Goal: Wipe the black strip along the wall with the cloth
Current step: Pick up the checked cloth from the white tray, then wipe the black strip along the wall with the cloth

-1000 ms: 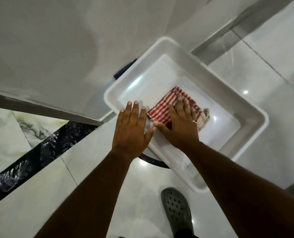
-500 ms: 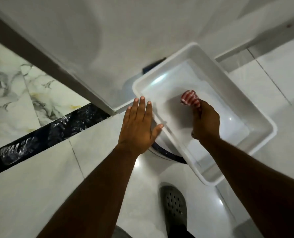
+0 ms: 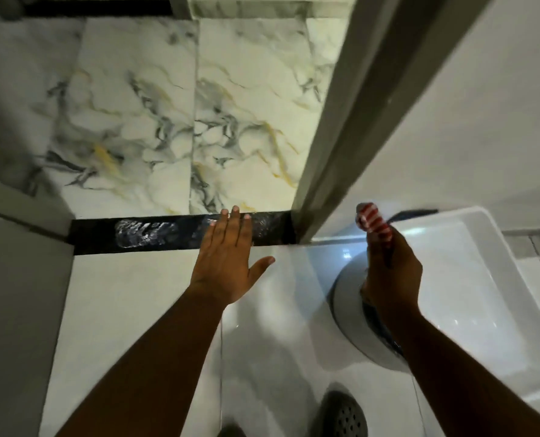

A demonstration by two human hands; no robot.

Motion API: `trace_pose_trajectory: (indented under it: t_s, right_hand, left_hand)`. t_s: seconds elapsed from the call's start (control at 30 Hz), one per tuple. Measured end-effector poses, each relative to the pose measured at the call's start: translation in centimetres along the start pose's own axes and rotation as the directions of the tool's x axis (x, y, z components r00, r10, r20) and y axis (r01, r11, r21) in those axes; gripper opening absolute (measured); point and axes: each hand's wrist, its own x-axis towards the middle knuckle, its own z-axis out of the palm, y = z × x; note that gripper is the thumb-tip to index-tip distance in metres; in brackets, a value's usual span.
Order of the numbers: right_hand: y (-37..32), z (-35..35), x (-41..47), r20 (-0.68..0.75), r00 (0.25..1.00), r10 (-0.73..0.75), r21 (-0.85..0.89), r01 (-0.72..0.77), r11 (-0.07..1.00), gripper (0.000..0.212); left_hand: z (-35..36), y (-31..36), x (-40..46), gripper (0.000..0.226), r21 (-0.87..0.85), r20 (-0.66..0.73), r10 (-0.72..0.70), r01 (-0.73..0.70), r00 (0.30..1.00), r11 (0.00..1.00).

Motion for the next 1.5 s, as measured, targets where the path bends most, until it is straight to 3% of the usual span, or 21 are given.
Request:
trace_pose_trajectory:
  t_s: [0.17, 0.3, 0.47, 0.53, 0.63, 0.8, 0.87, 0.97, 1.03, 1.13, 1.17, 1.23, 1.3, 1.4, 1.47, 1.5]
  right_hand:
    - [-1.8, 8.0, -1.1, 0.178, 0.983, 0.032, -0.028, -0.027, 0.999, 0.011]
    - [0.2, 14.6, 0.2, 0.380, 0.924, 0.049, -0.171, 0.018, 0.985, 0.022]
    - [5.1, 24.2, 5.5, 0.396, 0.914, 0.087, -0.189, -0.012, 0.982, 0.025]
    - [7.7, 27.9, 7.7, 0.364, 0.931, 0.031, -0.169, 0.034, 0.985, 0.037]
    - [12.0, 32.1, 11.2, 0.328, 0.944, -0.045, -0.253, 0.134, 0.958, 0.033]
    - [19.0, 39.2, 15.8, 0.403, 0.905, -0.134, -0.375, 0.297, 0.878, 0.032]
    - [22.0, 41.9, 15.0, 0.541, 0.835, -0.102, -0.451, 0.390, 0.803, 0.039]
    - [26.5, 43.6, 11.4, 0.676, 0.735, -0.047, -0.596, 0.583, 0.552, 0.064]
    - [28.4, 43.2, 8.8, 0.779, 0.617, -0.112, -0.508, 0.726, 0.463, 0.068]
    - [30.9, 40.3, 8.2, 0.928, 0.336, -0.159, -0.264, 0.898, 0.353, 0.060]
    - [31.4, 39.1, 9.2, 0.939, 0.303, -0.161, -0.236, 0.911, 0.338, 0.058]
    - [31.6, 37.7, 11.8, 0.916, 0.362, -0.171, -0.288, 0.892, 0.348, 0.056]
    - [30.9, 38.2, 14.0, 0.814, 0.562, -0.149, -0.472, 0.788, 0.396, 0.059]
    - [28.9, 42.3, 16.1, 0.424, 0.905, -0.009, -0.747, 0.356, 0.562, 0.067]
    - [27.0, 45.9, 16.4, 0.180, 0.979, 0.098, -0.812, 0.092, 0.576, 0.067]
    - [26.2, 47.2, 15.8, 0.175, 0.982, 0.067, -0.805, 0.103, 0.584, 0.064]
  left_hand:
    - [0.7, -7.6, -0.5, 0.111, -0.015, 0.047, -0.101, 0.102, 0.994, 0.995]
    - [4.4, -12.0, 0.2, 0.116, -0.029, 0.115, -0.159, 0.163, 0.981, 0.986]
    - [13.0, -18.4, 3.5, 0.114, -0.014, 0.207, -0.161, 0.168, 0.965, 0.986]
    - [17.2, -20.5, 4.6, 0.115, 0.018, 0.287, -0.156, 0.157, 0.945, 0.987]
    - [23.5, -22.2, 6.6, 0.115, 0.015, 0.347, -0.163, 0.168, 0.924, 0.986]
    - [32.1, -24.9, 8.2, 0.119, -0.055, 0.301, -0.248, 0.277, 0.921, 0.959]
    - [34.8, -26.4, 7.8, 0.121, -0.071, 0.284, -0.297, 0.329, 0.912, 0.942]
    - [37.9, -27.6, 7.4, 0.124, -0.074, 0.275, -0.340, 0.372, 0.899, 0.925]
    - [39.8, -27.8, 7.4, 0.123, -0.090, 0.230, -0.354, 0.383, 0.906, 0.919]
    - [41.4, -27.7, 7.2, 0.122, -0.104, 0.170, -0.359, 0.379, 0.918, 0.919]
    - [41.7, -27.8, 7.2, 0.122, -0.097, 0.155, -0.357, 0.374, 0.921, 0.922]
    - [41.9, -27.9, 7.0, 0.122, -0.094, 0.131, -0.360, 0.373, 0.924, 0.923]
    - [42.0, -28.0, 7.2, 0.123, -0.095, 0.115, -0.370, 0.381, 0.922, 0.920]
    - [42.2, -28.0, 7.1, 0.125, -0.069, 0.109, -0.380, 0.389, 0.918, 0.919]
    - [42.4, -28.1, 7.2, 0.125, -0.062, 0.107, -0.381, 0.388, 0.918, 0.919]
    - [42.5, -28.2, 7.2, 0.125, -0.059, 0.104, -0.380, 0.387, 0.919, 0.920]
